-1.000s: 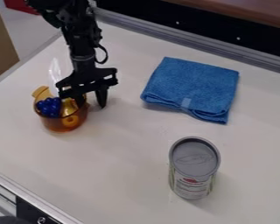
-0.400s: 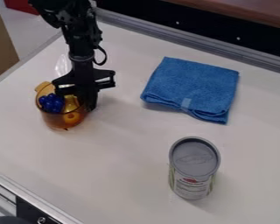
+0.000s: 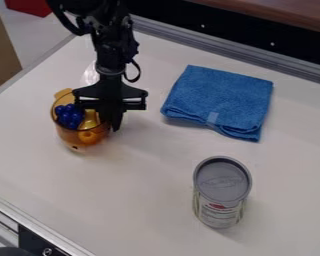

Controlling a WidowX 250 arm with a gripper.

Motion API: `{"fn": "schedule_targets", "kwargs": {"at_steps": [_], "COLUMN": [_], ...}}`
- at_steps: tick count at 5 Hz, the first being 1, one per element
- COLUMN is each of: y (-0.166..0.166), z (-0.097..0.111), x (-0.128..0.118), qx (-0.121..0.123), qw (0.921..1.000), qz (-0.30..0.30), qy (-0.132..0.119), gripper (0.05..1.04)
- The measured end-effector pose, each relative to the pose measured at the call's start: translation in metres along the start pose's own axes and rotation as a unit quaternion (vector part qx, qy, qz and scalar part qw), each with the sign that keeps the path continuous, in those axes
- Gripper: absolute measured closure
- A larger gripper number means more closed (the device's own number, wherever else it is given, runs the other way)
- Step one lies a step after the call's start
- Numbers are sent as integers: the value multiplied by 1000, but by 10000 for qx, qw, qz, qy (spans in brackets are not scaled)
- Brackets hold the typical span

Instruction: Move the yellow pot to the silver can

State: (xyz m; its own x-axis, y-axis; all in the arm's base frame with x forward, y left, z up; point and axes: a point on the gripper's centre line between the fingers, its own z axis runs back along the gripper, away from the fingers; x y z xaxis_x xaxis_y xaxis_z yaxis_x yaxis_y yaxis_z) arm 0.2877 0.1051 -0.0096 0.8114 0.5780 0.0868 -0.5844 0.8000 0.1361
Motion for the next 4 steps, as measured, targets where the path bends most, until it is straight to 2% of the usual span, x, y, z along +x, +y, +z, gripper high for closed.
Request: {"fn": "schedule_targets", "kwargs": {"at_steps": [1,2,3,4], "y": [-7,-11,-16,-20], "z": [3,13,20,24], "x": [-16,-40,-67,-82], "qx": [-106,-314,-342,-337], "qw": [9991,9939,9837,9686], "qz": [-402,-1055,-1745,-2447], "qy": [38,11,254,291], "gripper": [1022,1022,1022,1022]}}
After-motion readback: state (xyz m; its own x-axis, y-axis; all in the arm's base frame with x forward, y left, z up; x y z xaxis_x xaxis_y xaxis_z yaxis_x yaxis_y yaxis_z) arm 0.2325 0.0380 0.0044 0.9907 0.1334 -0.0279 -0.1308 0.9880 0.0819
